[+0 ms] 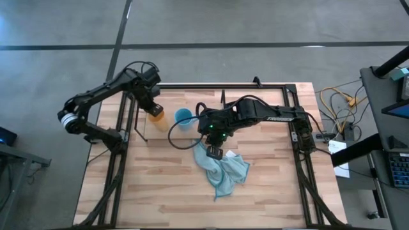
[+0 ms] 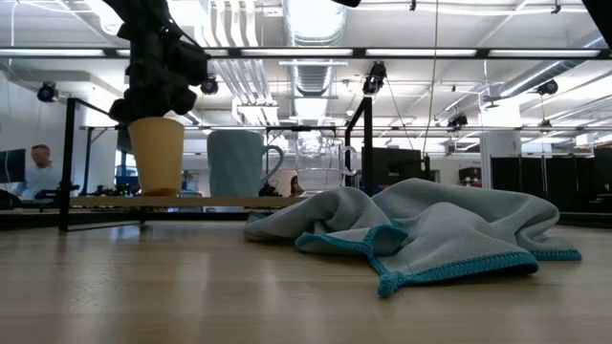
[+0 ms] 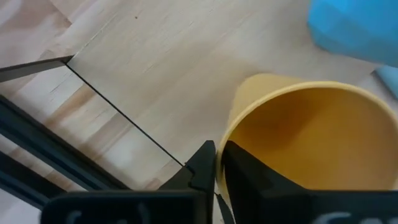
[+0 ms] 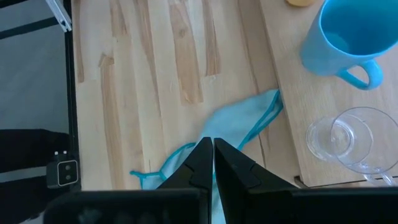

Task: Stack small to large cups/mugs on shelf
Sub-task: Put the yellow cup on the shelf, then adjust the transparent cup

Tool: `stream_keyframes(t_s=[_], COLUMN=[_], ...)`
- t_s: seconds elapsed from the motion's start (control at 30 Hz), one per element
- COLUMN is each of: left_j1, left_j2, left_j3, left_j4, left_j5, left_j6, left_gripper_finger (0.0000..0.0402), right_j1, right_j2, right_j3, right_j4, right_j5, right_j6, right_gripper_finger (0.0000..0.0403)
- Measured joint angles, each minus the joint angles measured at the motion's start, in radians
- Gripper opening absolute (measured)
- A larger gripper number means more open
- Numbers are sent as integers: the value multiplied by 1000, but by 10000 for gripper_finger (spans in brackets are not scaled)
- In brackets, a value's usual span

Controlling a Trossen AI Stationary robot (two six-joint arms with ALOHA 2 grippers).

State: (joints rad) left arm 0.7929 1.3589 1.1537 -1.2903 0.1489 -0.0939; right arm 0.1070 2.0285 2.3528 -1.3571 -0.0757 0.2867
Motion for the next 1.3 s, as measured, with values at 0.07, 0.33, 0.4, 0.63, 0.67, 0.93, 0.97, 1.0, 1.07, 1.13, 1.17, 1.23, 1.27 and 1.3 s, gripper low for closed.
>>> stream_keyframes(t_s=[0.07,0.33,0.4,0.63,0.67,0.93,0.97,1.0,1.07,1.13,1.17,1.23,1.27,1.3], left_j1=[0,-1,-1,-1,-1,-1,-1,-1,-1,-1,-1,-1,-1,-1], left_j2=[0,-24,-30,-37,-37,-48,-51,-55,-66,-76,-83,-96,-101,-106], left_j3=[-2,-2,-2,-2,-2,-2,-2,-2,-1,10,20,47,63,82], left_j4=[0,0,-1,-1,-1,-14,-17,-20,-27,-37,-38,-49,-56,-68], left_j5=[-10,-32,-32,-32,-32,-27,-26,-26,-26,-25,-25,-24,-24,-23], left_j6=[1,-1,-1,-2,-2,9,14,21,23,23,23,22,22,22], left_gripper_finger=[28,95,100,102,102,102,102,102,102,102,102,102,102,102], right_j1=[0,-5,-7,-13,-14,-14,-14,-14,-14,-14,-14,-14,-14,-14], right_j2=[0,0,0,0,0,0,0,0,0,0,0,0,0,0], right_j3=[0,0,0,0,0,0,0,0,0,0,0,0,0,0], right_j4=[0,0,0,0,0,0,0,0,0,0,0,0,0,0], right_j5=[0,3,14,27,27,27,27,27,27,27,26,26,26,26], right_j6=[0,-8,-8,-11,-11,-11,-11,-11,-10,-8,-8,-8,-8,-8], right_gripper_finger=[9,8,9,9,9,9,9,9,9,9,9,9,9,9])
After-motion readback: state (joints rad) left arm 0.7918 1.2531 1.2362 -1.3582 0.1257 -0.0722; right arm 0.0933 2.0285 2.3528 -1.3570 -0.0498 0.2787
